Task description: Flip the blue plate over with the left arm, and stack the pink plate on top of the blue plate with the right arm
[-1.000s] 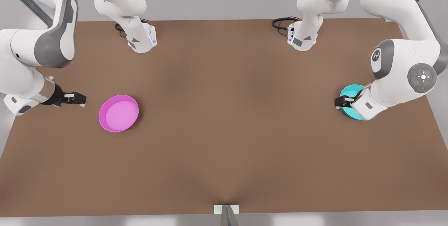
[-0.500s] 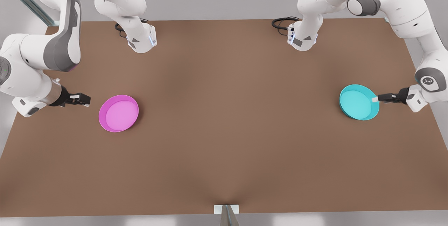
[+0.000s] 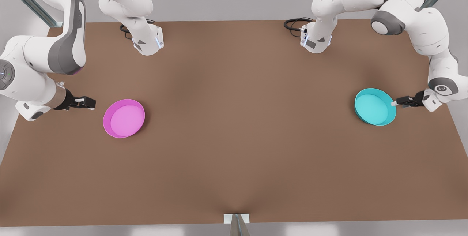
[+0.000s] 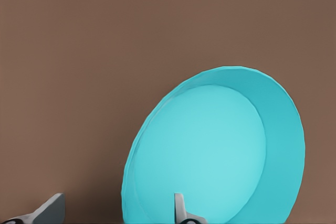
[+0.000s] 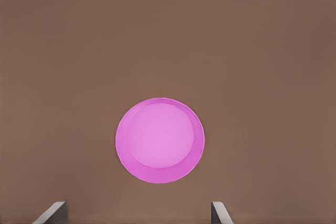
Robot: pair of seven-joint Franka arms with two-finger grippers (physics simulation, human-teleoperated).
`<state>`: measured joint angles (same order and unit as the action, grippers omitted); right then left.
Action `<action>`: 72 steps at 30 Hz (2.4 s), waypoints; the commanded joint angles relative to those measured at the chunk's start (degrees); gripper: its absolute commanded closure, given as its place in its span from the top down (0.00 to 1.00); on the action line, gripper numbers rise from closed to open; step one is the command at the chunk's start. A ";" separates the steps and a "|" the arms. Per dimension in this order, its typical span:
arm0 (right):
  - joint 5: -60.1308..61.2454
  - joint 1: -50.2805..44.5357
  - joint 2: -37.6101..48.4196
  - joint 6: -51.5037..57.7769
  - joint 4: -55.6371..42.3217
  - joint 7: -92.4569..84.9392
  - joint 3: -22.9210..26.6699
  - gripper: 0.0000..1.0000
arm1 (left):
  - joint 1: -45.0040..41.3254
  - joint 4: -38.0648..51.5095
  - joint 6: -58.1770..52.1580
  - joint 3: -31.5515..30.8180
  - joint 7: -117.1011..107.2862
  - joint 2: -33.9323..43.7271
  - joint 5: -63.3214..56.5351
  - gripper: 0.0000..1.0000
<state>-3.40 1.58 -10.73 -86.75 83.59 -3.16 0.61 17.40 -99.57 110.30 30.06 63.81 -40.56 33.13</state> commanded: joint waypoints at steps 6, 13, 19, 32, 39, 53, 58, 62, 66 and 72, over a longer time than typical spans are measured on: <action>0.50 0.00 0.00 -0.88 -0.62 -0.44 0.09 1.00 | 0.00 0.08 -0.53 -0.53 0.00 -1.45 2.99 0.95; 1.03 1.06 0.44 -1.50 0.00 -0.62 0.00 1.00 | 0.00 0.17 -0.18 -0.62 0.00 -2.59 3.43 0.46; -0.03 0.62 -0.70 -1.67 -0.62 -0.53 -0.09 1.00 | -0.09 0.17 -0.79 -0.53 -0.09 -2.68 3.08 0.45; -0.12 0.97 -1.49 -0.97 -1.50 -0.26 0.00 1.00 | -0.09 0.08 -1.76 -0.35 -0.62 -2.94 2.64 0.28; -0.12 1.06 -1.49 -0.97 -1.50 -0.26 0.00 1.00 | -0.09 0.17 -2.02 -0.35 -0.70 -3.21 2.64 0.23; -0.12 1.14 -1.49 -0.97 -1.59 -0.35 0.00 1.00 | -1.84 1.49 -7.56 -0.18 -3.25 -1.19 2.73 0.21; -0.12 1.14 -1.40 -0.88 -1.59 -0.35 0.00 1.00 | -5.10 4.12 -13.36 -0.44 -8.96 0.13 2.73 0.21; -0.12 1.14 -1.49 -0.88 -1.59 -0.35 0.00 1.00 | -9.40 8.08 -18.01 -0.44 -14.50 0.48 2.82 0.21; -0.12 1.14 -1.49 -0.97 -1.59 -0.35 0.00 1.00 | -14.50 12.03 -23.02 -0.44 -17.84 0.40 2.47 0.21; 0.06 0.53 -0.87 -1.58 -1.32 -0.62 0.62 1.00 | -21.26 19.77 -26.54 -0.27 -27.51 1.36 -4.56 0.21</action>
<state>-2.72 2.29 -11.90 -88.84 82.19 -3.78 1.22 -5.04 -79.36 83.84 29.78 34.86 -38.67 30.58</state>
